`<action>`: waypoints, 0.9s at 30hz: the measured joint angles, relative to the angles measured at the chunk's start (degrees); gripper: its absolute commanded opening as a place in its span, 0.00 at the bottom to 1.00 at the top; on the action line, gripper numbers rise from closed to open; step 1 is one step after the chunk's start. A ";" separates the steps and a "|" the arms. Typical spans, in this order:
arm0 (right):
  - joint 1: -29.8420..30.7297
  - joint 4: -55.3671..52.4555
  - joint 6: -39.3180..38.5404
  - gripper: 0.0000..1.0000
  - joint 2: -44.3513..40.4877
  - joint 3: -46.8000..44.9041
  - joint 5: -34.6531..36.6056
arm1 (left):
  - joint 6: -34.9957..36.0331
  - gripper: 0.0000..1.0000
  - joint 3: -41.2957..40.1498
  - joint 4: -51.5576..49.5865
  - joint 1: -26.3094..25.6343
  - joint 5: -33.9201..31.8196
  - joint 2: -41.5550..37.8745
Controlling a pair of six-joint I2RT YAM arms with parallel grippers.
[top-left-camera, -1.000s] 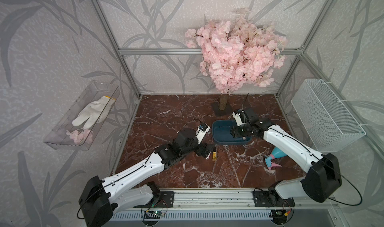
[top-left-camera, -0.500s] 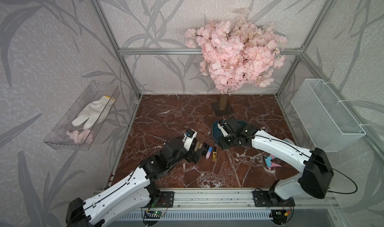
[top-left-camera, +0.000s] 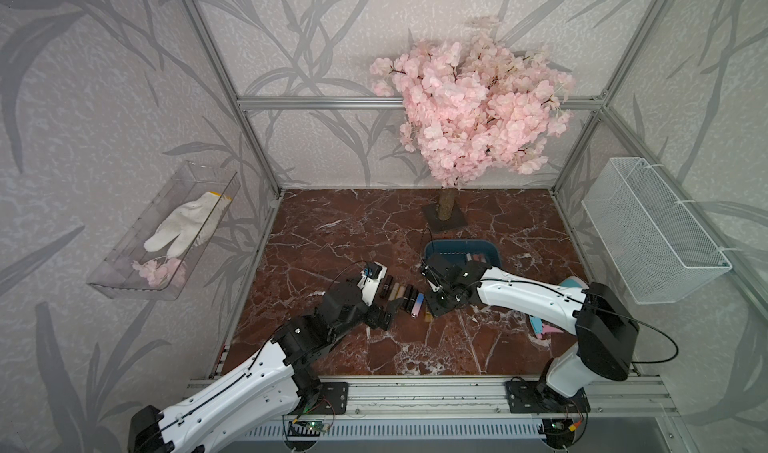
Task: Put the lipstick into the storage box
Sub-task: Pick up the lipstick at the center of the board.
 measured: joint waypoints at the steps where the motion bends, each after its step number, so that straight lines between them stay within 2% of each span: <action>1: 0.11 0.13 0.20 0.51 0.20 -0.35 0.09 | 0.00 1.00 0.00 0.11 0.00 0.04 0.44; 8: 0.90 1.90 1.97 0.52 2.71 -1.57 0.07 | 0.00 1.00 0.00 1.03 0.00 1.01 2.56; 27: 1.22 3.76 2.60 0.54 10.58 1.77 0.59 | 0.22 1.00 0.00 0.61 0.00 1.16 0.68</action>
